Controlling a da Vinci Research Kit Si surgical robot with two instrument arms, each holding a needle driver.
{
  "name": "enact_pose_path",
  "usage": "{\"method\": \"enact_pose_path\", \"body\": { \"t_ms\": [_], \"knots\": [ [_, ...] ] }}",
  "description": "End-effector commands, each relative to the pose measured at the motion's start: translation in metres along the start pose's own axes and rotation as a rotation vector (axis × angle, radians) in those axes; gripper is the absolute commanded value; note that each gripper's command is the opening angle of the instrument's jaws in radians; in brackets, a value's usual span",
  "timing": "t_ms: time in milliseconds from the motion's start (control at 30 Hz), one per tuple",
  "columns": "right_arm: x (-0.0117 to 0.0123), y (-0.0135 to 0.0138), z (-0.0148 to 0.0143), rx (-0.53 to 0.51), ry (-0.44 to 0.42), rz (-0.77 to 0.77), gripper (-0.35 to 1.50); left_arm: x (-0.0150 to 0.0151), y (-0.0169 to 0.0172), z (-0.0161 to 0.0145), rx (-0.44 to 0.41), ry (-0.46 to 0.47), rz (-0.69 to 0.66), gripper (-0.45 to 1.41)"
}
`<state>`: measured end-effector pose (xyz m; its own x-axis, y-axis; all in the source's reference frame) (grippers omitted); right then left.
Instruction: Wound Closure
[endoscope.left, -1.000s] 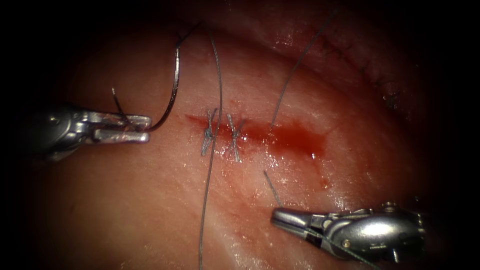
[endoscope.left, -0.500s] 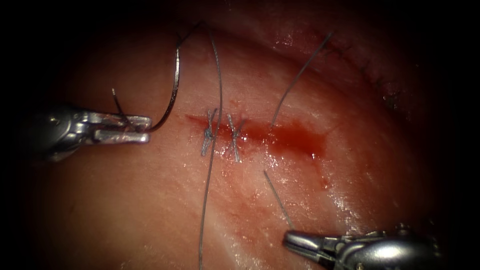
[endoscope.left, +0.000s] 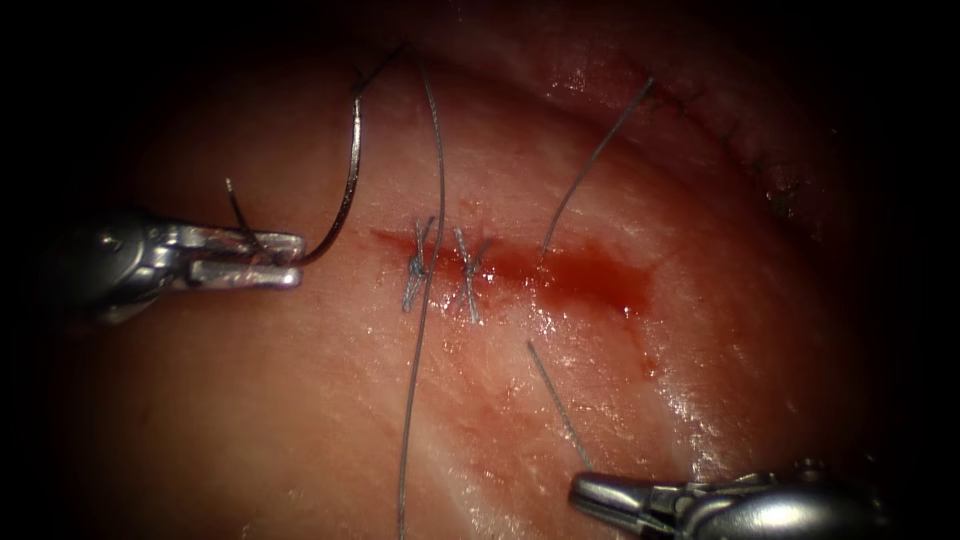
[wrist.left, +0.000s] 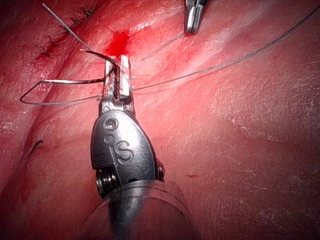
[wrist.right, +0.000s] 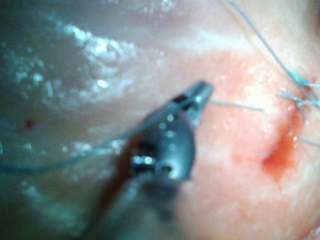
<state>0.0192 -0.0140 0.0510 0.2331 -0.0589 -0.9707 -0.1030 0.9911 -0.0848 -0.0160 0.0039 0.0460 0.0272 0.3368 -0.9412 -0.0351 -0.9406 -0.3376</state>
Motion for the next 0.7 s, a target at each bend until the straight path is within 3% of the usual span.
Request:
{"method": "enact_pose_path", "body": {
  "t_ms": [33,700],
  "knots": [
    [-0.0003,-0.0008,0.0006,0.005,0.003,0.002,-0.35,-0.0008,0.0004,0.0004,-0.002,0.001,-0.004,-0.45],
    [-0.0003,-0.002,0.0003,0.024,-0.007,0.009,-0.35,-0.0008,0.0004,0.0002,-0.004,0.002,-0.005,-0.45]
  ]
}}
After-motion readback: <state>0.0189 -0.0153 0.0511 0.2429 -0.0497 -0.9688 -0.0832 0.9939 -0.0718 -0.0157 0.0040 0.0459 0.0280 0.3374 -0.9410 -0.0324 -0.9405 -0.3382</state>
